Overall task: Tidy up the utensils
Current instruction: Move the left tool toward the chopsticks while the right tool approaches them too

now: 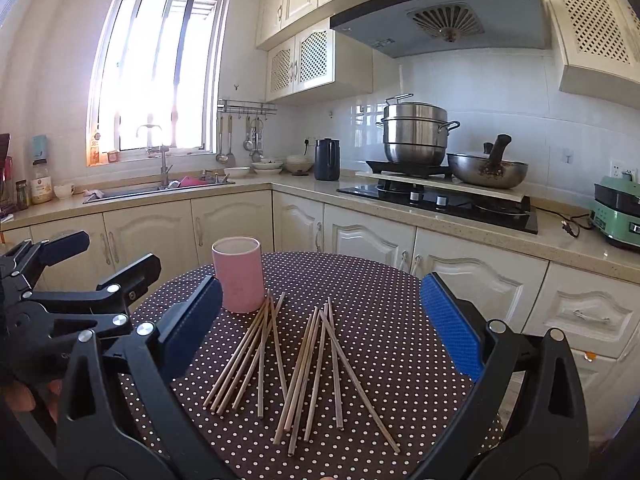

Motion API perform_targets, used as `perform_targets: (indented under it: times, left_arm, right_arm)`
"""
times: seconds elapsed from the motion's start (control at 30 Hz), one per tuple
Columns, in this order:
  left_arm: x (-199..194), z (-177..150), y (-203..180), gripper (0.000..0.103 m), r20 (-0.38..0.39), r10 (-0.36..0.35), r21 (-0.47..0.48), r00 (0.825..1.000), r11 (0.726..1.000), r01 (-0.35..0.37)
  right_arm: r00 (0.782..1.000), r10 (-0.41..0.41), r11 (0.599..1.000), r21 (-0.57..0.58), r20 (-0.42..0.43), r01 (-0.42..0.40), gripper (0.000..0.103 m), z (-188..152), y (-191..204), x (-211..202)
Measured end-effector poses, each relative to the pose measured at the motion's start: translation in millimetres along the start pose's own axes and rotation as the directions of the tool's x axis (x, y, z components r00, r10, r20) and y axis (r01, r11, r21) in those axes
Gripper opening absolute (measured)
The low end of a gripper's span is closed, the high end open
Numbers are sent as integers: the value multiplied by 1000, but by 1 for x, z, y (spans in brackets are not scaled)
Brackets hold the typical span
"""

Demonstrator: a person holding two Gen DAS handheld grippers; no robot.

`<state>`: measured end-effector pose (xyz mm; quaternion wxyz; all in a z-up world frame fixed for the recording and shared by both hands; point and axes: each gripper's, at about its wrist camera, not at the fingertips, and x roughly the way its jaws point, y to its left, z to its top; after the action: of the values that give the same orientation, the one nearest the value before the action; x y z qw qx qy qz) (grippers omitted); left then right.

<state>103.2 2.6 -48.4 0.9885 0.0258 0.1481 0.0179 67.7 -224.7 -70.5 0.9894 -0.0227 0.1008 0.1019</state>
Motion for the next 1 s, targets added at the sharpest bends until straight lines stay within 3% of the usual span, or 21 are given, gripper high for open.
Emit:
perform_targets:
  times: [0.23,0.53,0.63,0.87,0.97,1.0]
  left_arm:
    - [16,-3,9,99,-30,-8,-5,1000,1000,8]
    - [64,-18,25,98,-159,-80,-47,984,996,73]
    - [83,-26,29,88,-211,-116,-66,971,992,105]
    - [121,-43,34,79,-322,-163,-84,933,986,143]
    - [134,-48,35,77,-368,-186,-93,911,982,163]
    - [139,-50,34,77,-384,-191,-96,904,981,166]
  right_arm:
    - [1000,6,1000,-25,-27,-6,97,0,8,17]
    - [992,14,998,-57,-123,-21,97,-6,9,55]
    - [986,8,997,-70,-166,-20,92,-10,7,71]
    - [964,24,996,-76,-263,-45,83,-22,5,103]
    - [946,54,996,-53,-320,-75,75,-28,2,118]
    - [940,61,995,-51,-335,-83,67,-30,1,121]
